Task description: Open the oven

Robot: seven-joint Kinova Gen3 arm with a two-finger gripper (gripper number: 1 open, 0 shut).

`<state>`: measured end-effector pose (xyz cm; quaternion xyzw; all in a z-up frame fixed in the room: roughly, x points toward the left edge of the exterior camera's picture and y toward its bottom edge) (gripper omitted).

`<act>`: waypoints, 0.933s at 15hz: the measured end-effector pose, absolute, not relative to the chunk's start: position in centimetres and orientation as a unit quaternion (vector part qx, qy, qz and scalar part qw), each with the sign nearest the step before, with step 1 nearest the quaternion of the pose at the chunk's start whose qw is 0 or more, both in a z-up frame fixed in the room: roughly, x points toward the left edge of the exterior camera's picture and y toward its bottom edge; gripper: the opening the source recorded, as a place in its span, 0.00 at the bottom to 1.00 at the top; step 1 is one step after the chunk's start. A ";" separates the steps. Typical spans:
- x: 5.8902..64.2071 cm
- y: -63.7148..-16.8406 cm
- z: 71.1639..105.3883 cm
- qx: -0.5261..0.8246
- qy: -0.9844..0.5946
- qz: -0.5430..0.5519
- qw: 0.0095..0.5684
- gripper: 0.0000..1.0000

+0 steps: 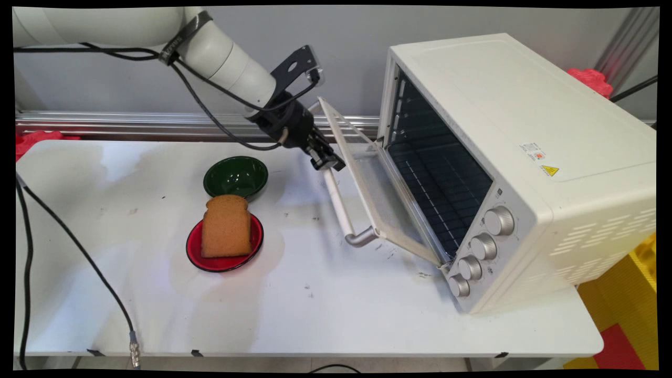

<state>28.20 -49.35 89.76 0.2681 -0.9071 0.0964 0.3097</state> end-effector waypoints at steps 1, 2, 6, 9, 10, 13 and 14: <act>28.5 -49.2 89.5 0.269 -0.907 0.095 0.309 0.00; 28.7 -49.0 89.3 0.270 -0.907 0.093 0.309 0.00; 29.5 -48.5 88.4 0.273 -0.907 0.089 0.309 0.00; 29.7 -48.4 87.9 0.275 -0.906 0.088 0.311 0.00; 29.7 -48.5 87.8 0.275 -0.905 0.088 0.311 0.00; 30.0 -48.6 87.2 0.277 -0.904 0.088 0.313 0.00; 30.1 -48.6 87.0 0.278 -0.904 0.088 0.313 0.00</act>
